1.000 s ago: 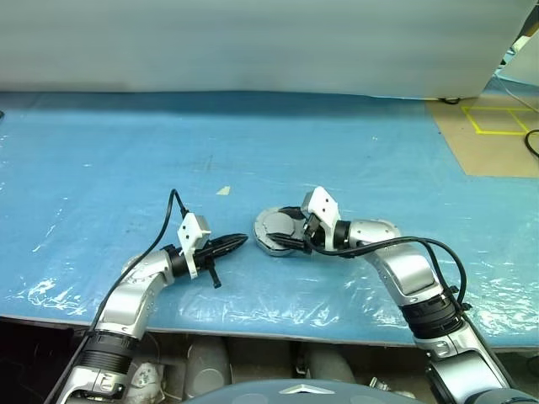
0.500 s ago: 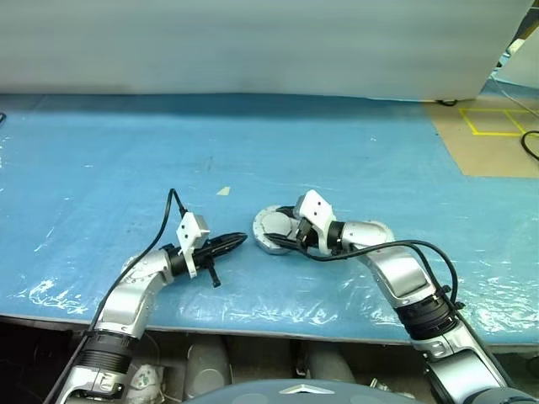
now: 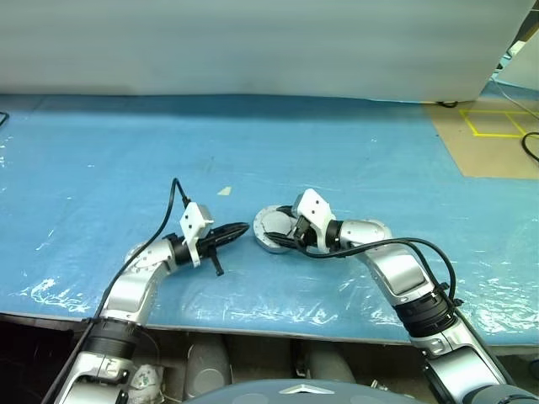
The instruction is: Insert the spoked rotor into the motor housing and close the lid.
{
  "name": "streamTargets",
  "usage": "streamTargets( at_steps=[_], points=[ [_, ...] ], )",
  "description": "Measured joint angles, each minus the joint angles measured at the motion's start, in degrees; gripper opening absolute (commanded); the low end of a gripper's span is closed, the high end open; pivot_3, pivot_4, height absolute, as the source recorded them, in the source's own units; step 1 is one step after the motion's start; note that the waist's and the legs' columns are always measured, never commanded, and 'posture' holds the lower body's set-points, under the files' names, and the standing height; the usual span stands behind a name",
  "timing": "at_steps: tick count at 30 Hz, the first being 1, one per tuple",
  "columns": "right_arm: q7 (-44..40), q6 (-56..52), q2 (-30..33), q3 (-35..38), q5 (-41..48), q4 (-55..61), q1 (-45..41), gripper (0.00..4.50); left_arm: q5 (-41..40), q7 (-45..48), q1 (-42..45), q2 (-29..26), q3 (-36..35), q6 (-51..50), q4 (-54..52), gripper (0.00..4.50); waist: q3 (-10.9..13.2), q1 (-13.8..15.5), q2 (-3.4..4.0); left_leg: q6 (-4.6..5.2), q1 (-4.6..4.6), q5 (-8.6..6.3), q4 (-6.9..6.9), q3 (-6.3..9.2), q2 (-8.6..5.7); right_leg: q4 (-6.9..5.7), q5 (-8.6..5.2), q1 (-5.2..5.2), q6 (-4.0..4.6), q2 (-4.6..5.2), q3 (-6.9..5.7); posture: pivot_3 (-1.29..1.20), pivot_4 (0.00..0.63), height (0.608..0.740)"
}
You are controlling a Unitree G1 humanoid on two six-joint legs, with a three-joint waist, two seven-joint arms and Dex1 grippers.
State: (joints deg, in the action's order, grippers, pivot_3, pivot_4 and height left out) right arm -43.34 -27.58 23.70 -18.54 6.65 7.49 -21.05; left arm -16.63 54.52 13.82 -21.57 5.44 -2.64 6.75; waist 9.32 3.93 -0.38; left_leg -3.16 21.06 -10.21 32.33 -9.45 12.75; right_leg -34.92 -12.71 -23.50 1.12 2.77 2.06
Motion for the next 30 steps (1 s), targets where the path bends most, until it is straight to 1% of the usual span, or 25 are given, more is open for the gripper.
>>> streamTargets(
  at_steps=[5, 9, 13, 15, 17, 18, 22, 27, 30],
  points=[
    [0.1, -0.4, -0.2, 0.0, 0.0, 0.4, 0.0, 2.96, 3.3, -2.4, 4.0, 1.9, 2.2, -1.0, 3.3, 0.0, 0.0, 0.0, 0.0, -0.01, 0.02, 0.01, -0.01, 0.0, 0.0, 0.05, 0.0, 0.0, 0.01, -0.01, 0.0, 0.0, 0.15, 0.74],
    [0.7, -0.9, -0.3, 0.0, 0.0, 0.8, 0.2, 2.96, 4.8, -2.6, 5.9, 1.8, 3.8, -2.9, 3.8, 0.0, 0.0, 0.0, 0.0, -0.02, 0.02, 0.01, -0.04, 0.0, 0.0, 0.08, 0.0, 0.0, 0.01, 0.0, 0.0, 0.0, 0.15, 0.74],
    [1.0, -1.5, -0.3, 0.3, 0.1, 1.5, 0.8, 2.96, 6.0, -2.1, 6.1, 0.1, 5.4, -4.6, 2.0, 0.0, -0.1, 0.0, 0.04, -0.01, 0.0, 0.01, -0.05, 0.0, -0.02, 0.14, -0.02, 0.07, -0.01, 0.04, -0.02, 0.0, 0.15, 0.74],
    [1.0, -2.0, -0.2, 0.5, 0.3, 2.1, 1.2, 3.69, 6.0, -1.6, 5.9, -0.4, 5.8, -5.5, 1.2, 0.0, -0.1, 0.1, 0.06, -0.01, 0.0, 0.01, -0.1, 0.0, -0.08, 0.15, -0.06, 0.08, -0.06, 0.13, -0.05, 0.0, 0.15, 0.74],
    [0.7, -2.8, -0.2, 0.8, 1.1, 2.5, 1.4, 4.27, 6.0, -1.2, 5.7, -0.9, 6.1, -5.6, 0.5, 0.0, -0.1, 0.1, 0.07, -0.01, 0.0, 0.01, -0.1, 0.0, -0.08, 0.18, -0.07, 0.1, -0.07, 0.14, -0.06, 0.0, 0.15, 0.74],
    [0.5, -3.1, -0.3, 0.9, 1.5, 2.7, 1.4, 4.48, 6.0, -1.1, 5.7, -1.0, 6.1, -5.6, 0.4, 0.0, -0.1, 0.1, 0.07, -0.01, 0.0, 0.01, -0.11, 0.0, -0.1, 0.19, -0.08, 0.1, -0.08, 0.14, -0.05, 0.0, 0.15, 0.74],
    [-0.7, -2.4, -0.7, 1.7, 2.9, 2.5, 1.4, 4.48, 5.5, -1.1, 5.3, -1.0, 6.0, -6.3, 0.0, 0.0, -0.1, 0.0, 0.07, -0.01, 0.02, 0.01, -0.14, 0.0, -0.1, 0.2, -0.13, 0.09, -0.07, 0.16, -0.08, 0.0, 0.15, 0.74],
    [-5.7, -0.8, 0.2, 3.7, 7.0, 2.4, 2.1, 4.48, 5.2, -0.9, 4.3, -1.0, 5.9, -6.4, -0.6, 0.0, -0.1, 0.1, 0.08, 0.0, 0.07, 0.0, -0.22, 0.0, -0.16, 0.21, -0.27, 0.08, -0.08, 0.27, -0.16, 0.0, 0.15, 0.74],
    [-6.3, 0.1, 0.0, 5.0, 8.1, 2.2, 2.0, 4.48, 5.1, -0.8, 4.2, -1.0, 5.9, -6.5, -0.9, 0.0, -0.1, 0.1, 0.08, -0.01, 0.08, 0.0, -0.27, 0.0, -0.16, 0.21, -0.32, 0.08, -0.04, 0.27, -0.21, 0.0, 0.15, 0.74]
  ],
)
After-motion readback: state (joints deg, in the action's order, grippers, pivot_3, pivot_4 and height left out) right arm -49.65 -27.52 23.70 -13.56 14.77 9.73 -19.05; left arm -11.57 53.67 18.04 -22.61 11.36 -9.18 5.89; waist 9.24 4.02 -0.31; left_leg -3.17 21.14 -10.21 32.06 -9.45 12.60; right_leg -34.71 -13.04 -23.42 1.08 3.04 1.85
